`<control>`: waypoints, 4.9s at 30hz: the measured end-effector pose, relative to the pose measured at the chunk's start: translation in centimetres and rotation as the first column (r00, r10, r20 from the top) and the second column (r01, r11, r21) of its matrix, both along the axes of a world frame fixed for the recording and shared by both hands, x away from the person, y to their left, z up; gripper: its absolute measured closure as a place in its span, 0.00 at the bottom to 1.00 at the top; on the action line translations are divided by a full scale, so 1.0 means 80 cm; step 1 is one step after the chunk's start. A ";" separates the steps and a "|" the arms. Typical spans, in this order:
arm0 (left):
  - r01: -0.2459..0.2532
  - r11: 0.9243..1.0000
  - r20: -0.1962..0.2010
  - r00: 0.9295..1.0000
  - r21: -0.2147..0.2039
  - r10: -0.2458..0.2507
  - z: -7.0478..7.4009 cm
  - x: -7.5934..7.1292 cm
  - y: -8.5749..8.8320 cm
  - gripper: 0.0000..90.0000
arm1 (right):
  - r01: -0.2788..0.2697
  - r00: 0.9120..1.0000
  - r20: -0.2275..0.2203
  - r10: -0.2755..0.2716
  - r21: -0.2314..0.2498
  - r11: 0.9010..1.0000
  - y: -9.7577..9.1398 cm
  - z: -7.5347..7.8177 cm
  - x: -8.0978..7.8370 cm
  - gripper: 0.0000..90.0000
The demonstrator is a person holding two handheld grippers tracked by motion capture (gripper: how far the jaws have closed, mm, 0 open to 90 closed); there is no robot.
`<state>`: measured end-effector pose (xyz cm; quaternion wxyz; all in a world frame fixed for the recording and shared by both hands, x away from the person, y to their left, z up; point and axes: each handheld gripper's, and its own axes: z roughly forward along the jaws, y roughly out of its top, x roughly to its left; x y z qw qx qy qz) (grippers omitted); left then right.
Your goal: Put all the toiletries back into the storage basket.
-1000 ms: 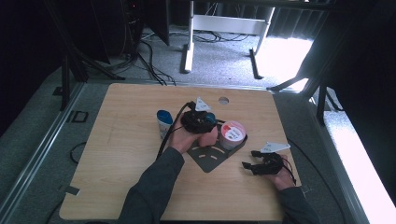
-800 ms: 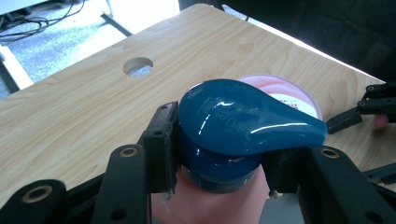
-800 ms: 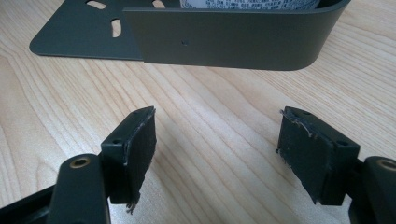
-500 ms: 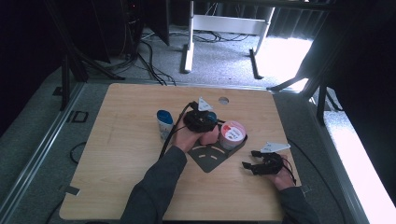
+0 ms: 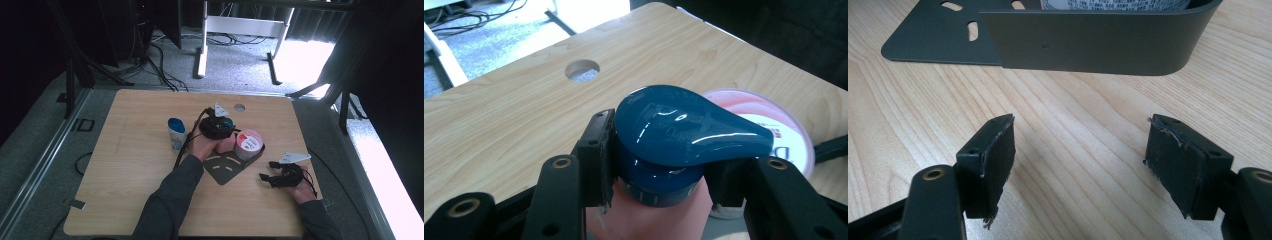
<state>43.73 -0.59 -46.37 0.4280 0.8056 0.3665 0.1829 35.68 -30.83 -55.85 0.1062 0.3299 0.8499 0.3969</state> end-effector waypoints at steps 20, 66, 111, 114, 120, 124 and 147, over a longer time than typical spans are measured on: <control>-0.034 0.999 0.011 0.999 0.003 0.034 -0.002 0.014 -0.009 0.59 | -0.002 1.000 -0.002 0.002 0.004 1.000 -0.001 0.000 0.000 0.30; -0.027 1.000 0.029 0.999 0.003 0.027 -0.008 0.012 -0.015 0.47 | -0.001 1.000 0.001 0.001 -0.001 1.000 0.000 0.000 0.000 0.30; 0.050 0.998 0.014 0.999 0.047 -0.051 -0.011 -0.043 0.051 0.62 | -0.001 1.000 0.004 0.001 -0.007 1.000 0.001 0.000 -0.001 0.30; 0.055 0.997 0.020 0.998 0.053 -0.056 -0.013 -0.049 0.054 0.65 | 0.000 1.000 0.003 0.000 -0.006 1.000 0.001 0.000 -0.001 0.30; 0.070 0.995 0.016 0.997 0.065 -0.072 -0.014 -0.057 0.064 0.69 | 0.001 1.000 0.003 -0.001 -0.006 1.000 0.001 0.000 -0.001 0.30; 0.061 0.996 0.018 0.998 0.072 -0.063 -0.015 -0.061 0.072 0.71 | 0.000 1.000 0.004 0.000 -0.007 1.000 0.001 0.000 -0.001 0.30; 0.001 0.995 0.028 1.000 0.100 -0.004 -0.027 -0.087 0.123 0.80 | 0.001 1.000 0.004 -0.001 -0.006 1.000 0.001 0.000 -0.001 0.30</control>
